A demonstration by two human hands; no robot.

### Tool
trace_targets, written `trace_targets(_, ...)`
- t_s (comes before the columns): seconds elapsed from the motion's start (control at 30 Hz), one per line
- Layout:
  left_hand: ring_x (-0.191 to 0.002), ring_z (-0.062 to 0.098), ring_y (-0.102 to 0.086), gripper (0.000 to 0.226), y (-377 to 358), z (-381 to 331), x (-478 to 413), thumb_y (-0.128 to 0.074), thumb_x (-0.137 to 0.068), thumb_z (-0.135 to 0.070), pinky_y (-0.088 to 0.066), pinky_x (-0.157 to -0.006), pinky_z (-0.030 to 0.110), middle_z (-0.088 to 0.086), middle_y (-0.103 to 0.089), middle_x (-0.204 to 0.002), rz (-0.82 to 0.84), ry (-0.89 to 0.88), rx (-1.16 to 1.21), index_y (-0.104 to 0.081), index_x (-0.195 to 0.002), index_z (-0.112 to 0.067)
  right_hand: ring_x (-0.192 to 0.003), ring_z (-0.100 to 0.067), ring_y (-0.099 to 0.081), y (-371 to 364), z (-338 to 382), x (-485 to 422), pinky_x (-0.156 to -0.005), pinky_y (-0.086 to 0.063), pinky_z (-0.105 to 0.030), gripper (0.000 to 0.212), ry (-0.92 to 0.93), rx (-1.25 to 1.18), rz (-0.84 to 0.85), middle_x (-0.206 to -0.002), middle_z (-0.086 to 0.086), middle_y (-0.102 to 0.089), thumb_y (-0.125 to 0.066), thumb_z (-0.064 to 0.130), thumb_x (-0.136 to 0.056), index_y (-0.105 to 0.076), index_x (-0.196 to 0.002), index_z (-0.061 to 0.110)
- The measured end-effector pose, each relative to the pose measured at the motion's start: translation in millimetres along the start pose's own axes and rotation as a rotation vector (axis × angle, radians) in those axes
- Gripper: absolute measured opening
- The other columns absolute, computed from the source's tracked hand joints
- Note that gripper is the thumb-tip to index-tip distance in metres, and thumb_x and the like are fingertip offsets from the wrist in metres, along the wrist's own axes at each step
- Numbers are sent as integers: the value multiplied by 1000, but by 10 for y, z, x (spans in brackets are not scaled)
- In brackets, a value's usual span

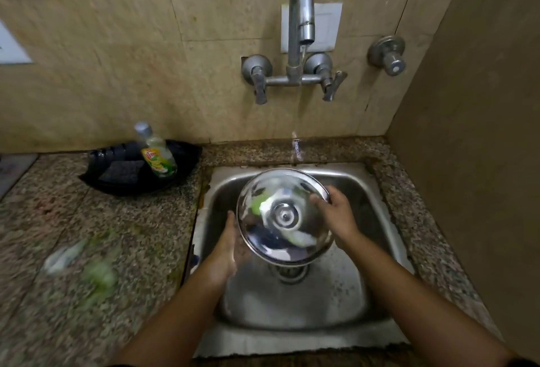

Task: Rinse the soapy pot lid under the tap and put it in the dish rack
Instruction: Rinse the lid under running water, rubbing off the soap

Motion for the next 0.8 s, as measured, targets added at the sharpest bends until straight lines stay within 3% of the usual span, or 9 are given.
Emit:
trace_targets(0.07, -100, 26, -66, 70, 7, 11, 11, -26, -92, -64, -52, -84, 38, 8, -74, -101, -12, -56, 13, -62, -122, -12, -78, -21, -60, 16, -239, 19, -67, -51, -27, 8, -244, -151, -62, -83, -8, -66, -61, 3, -87, -64, -91, 9)
trace_targets(0.17, -101, 26, -67, 57, 38, -28, 29, -41, -92, -57, -53, -90, 41, 10, -73, -109, -93, -146, -43, -66, -116, -12, -81, -31, -62, 46, -491, 63, -72, -53, -37, 18, -510, -316, -68, -90, -15, -66, -60, 2, -87, -62, -105, 3)
trace_targets(0.3, -97, 23, -68, 44, -164, -153, 43, -47, -92, -52, -55, -84, 38, 7, -73, -104, -111, -242, -89, -69, -109, -19, -79, -29, -60, 32, -492, -34, -66, -50, -34, 17, -554, -243, -98, -94, -16, -65, -56, 6, -90, -60, -106, 5)
trace_targets(0.4, -92, 23, -69, 36, -334, -231, 45, -46, -95, -45, -56, -81, 36, 9, -73, -103, -169, -345, -59, -69, -104, -19, -105, -35, -59, 19, -387, -192, -86, -46, -37, 36, -344, 219, -160, -124, -20, -59, -51, 14, -89, -53, -124, 6)
trace_targets(0.47, -98, 26, -68, 38, -424, -285, 42, -44, -96, -44, -54, -91, 42, 12, -72, -107, -223, -386, -41, -69, -104, -16, -133, -33, -39, -13, -244, -284, -105, -33, -42, 54, -141, 685, -157, -148, -15, -39, -47, 27, -93, -35, -142, 10)
trace_targets(0.53, -100, 28, -66, 40, -545, -360, 37, -43, -97, -41, -52, -94, 44, 14, -71, -107, -230, -401, -9, -68, -107, -12, -145, -28, -17, -124, -58, -371, -116, -15, -43, 63, 110, 1016, -136, -158, -12, -20, -33, 39, -96, -20, -150, 10)
trace_targets(0.63, -98, 29, -67, 41, -717, -470, 40, -46, -96, -41, -53, -93, 41, 13, -72, -104, -225, -417, 9, -69, -108, -9, -148, -23, 1, -402, 139, -464, -119, -1, -37, 71, 312, 1079, 81, -161, -11, -3, -11, 48, -93, -6, -152, 9)
trace_targets(0.73, -97, 34, -68, 40, -794, -579, 22, -47, -97, -37, -53, -92, 42, 20, -72, -102, -244, -439, 12, -70, -99, -5, -145, -11, 14, -682, 261, -237, -116, 8, -29, 59, 538, 1034, 457, -160, 0, 7, -17, 41, -101, 2, -152, 18)
trace_targets(0.8, -96, 32, -68, 40, -754, -664, 15, -46, -97, -37, -53, -91, 40, 19, -71, -102, -269, -449, 28, -69, -97, -4, -144, -5, 13, -599, 257, -27, -113, 11, -24, 55, 633, 1027, 610, -160, 7, 7, -19, 38, -103, 1, -152, 23)
Point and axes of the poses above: each hand's wrist, its own x-axis away from the middle knuckle, its own y-axis out of the back of the hand, z = x × y, the point moved 4 cm from there along -x, towards the middle knuckle
